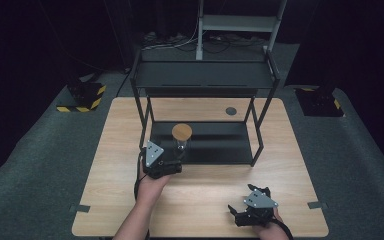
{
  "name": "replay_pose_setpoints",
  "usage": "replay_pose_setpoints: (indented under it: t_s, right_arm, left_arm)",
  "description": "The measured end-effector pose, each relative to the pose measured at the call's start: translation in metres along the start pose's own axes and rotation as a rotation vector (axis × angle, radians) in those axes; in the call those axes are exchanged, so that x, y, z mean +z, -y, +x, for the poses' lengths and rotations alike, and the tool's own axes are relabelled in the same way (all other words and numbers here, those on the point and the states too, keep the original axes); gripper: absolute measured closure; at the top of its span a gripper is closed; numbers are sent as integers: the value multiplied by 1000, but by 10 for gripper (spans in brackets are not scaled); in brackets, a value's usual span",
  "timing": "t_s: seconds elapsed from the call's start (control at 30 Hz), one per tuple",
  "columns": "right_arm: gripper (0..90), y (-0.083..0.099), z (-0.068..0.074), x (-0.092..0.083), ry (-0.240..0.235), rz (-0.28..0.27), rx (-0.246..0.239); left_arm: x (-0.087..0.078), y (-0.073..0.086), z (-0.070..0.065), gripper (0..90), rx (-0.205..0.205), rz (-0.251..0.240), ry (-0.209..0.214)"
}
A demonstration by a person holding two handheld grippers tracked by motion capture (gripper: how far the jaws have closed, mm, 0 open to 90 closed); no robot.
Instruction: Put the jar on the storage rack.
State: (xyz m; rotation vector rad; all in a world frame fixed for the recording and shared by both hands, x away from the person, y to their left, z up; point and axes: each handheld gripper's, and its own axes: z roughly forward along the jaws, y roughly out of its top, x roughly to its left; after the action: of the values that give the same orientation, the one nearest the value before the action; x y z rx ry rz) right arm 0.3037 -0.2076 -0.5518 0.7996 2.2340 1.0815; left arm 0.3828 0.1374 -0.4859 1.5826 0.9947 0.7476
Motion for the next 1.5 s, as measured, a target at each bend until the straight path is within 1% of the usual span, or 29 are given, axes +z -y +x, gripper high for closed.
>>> replay_pose_setpoints:
  t_s: [0.07,0.17,0.47,0.7,1.13,1.3,1.5]
  right_arm:
    - [0,0,0,0,0,-1,-3]
    - [0,0,0,0,1,0,-2]
    - [0,0,0,0,1,0,0]
    - [0,0,-1,0,-2,0,11]
    - [0,0,-1,0,-2,2,10]
    - [0,0,-1,0,0,1,7]
    - [0,0,-2,0,1,-3,15]
  left_arm:
    - [-1,0,0,5,3,-1,-1]
    - [-3,1,-1,5,24,4,-7]
    - [-10,2,-1,5,14,2,-6]
    - [-16,4,-1,5,13,3,-3]
    - [-28,9,2,5,6,-5,-6]
    - [-33,11,3,5,17,-10,-12]
    - [-39,13,4,5,16,-9,-10]
